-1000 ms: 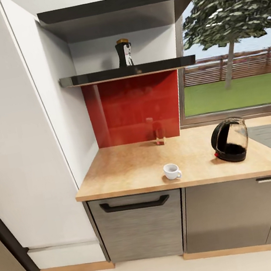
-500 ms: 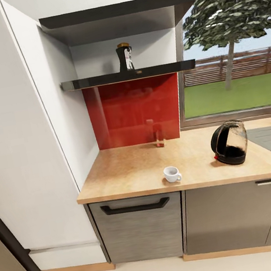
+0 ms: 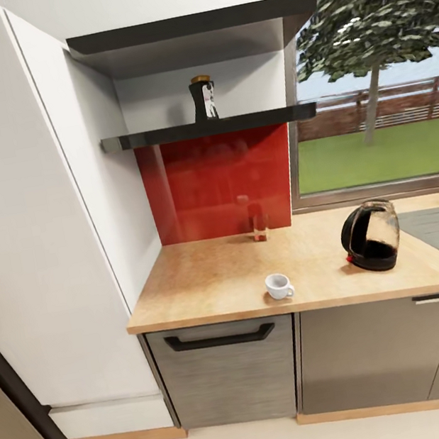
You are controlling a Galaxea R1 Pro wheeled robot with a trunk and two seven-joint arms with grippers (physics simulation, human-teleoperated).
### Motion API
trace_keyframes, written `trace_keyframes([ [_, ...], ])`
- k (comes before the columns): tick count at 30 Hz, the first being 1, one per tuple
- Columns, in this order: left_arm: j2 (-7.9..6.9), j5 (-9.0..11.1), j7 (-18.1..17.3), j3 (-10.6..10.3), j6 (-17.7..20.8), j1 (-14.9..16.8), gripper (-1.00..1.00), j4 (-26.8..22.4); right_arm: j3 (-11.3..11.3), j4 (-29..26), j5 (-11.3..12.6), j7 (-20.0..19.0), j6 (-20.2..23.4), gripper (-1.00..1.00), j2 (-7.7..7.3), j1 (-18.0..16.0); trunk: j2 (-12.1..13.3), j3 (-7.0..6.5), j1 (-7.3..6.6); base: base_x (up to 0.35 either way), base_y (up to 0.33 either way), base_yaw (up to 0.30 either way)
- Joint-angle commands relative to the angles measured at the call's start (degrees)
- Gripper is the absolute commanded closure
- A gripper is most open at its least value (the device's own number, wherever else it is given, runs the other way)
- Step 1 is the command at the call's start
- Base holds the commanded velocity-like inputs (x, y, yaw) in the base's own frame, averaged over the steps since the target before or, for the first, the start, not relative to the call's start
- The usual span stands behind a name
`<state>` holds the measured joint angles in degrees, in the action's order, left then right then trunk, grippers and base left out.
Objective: Set up a coffee station on the kitchen countertop: keep the coffee maker on the countertop, move the bottle of coffee from the kitchen shelf to the counter next to the coffee maker, place a paper coffee filter on top of the coffee maker, put the saucer next to the coffee maker with the coffee cup on the saucer, and place the electric kettle next to the coffee maker.
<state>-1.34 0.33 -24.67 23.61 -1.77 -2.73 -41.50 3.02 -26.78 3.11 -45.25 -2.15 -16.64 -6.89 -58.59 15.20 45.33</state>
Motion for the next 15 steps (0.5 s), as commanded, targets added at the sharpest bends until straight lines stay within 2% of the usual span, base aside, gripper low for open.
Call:
trace_keyframes([
  [1, 0.02, 0.0, -0.3, 0.1, -0.1, 0.0, -1.00, 0.0, 0.3, 0.1, 0.3, 0.0, -0.2, -1.00, -0.06, -0.1, 0.4, -0.13, -0.22, 0.000, 0.000, 0.000],
  [15, 0.03, 0.0, -0.3, 0.1, -0.1, 0.0, -1.00, -0.1, 0.3, 0.0, 0.3, -0.1, -0.2, -1.00, -0.06, -0.1, 6.0, -2.64, -3.30, 0.000, 0.000, 0.000],
])
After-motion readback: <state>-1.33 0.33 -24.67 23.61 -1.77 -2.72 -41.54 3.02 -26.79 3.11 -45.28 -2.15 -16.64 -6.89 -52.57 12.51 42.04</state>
